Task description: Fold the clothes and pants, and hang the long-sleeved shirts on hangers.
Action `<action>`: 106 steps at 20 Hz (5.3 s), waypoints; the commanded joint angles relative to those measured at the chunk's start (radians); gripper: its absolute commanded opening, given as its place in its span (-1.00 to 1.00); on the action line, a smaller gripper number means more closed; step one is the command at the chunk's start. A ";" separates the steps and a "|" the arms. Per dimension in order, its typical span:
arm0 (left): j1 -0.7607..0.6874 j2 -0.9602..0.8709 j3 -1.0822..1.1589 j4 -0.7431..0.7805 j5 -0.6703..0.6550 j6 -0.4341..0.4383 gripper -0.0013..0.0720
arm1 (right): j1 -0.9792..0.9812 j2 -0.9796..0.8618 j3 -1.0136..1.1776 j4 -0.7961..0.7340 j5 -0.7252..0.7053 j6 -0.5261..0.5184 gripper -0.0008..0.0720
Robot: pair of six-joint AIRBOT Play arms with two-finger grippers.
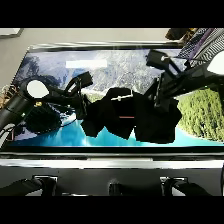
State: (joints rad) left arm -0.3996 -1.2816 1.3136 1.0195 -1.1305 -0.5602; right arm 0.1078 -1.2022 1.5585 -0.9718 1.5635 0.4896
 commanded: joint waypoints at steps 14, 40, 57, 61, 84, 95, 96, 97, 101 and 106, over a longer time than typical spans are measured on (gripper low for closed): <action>-0.052 0.082 0.001 0.000 0.016 0.015 -0.90 | -0.459 0.028 -0.139 0.040 0.000 -0.137 0.52; -0.051 0.082 0.001 0.000 0.050 0.013 -0.89 | -0.352 -0.269 -0.140 0.186 0.087 -0.240 -0.85; -0.013 0.095 0.002 0.005 0.273 -0.367 0.69 | -0.355 0.224 -0.139 -0.003 0.046 -0.075 -0.87; 0.048 0.140 0.002 0.004 0.399 -0.572 0.69 | -0.355 0.354 -0.139 -0.101 -0.044 0.099 -0.87; 0.012 0.217 0.001 0.000 0.420 -0.679 0.69 | -0.355 0.517 0.130 -1.080 -0.028 1.197 -0.87; 0.011 0.217 0.001 0.000 0.414 -0.679 0.69 | -0.355 0.174 0.420 -1.480 -0.084 1.397 -0.87; 0.011 0.217 0.001 0.000 0.414 -0.679 0.69 | -0.358 0.145 0.445 -1.506 -0.096 1.397 -0.87; 0.011 0.217 0.001 0.000 0.414 -0.679 0.69 | -0.384 0.120 0.464 -1.506 -0.115 1.398 -0.87; 0.011 0.217 -0.002 0.001 0.414 -0.679 0.69 | -0.517 0.087 0.482 -1.484 -0.188 1.461 -0.87; 0.011 0.211 -0.002 0.000 0.414 -0.679 0.69 | -0.613 0.081 0.482 -1.471 -0.307 1.524 -0.87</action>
State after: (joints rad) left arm -0.3878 -1.0672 1.3121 1.0199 -0.7177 -1.2396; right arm -0.4541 -1.1130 2.0361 -2.4458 1.3338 1.9678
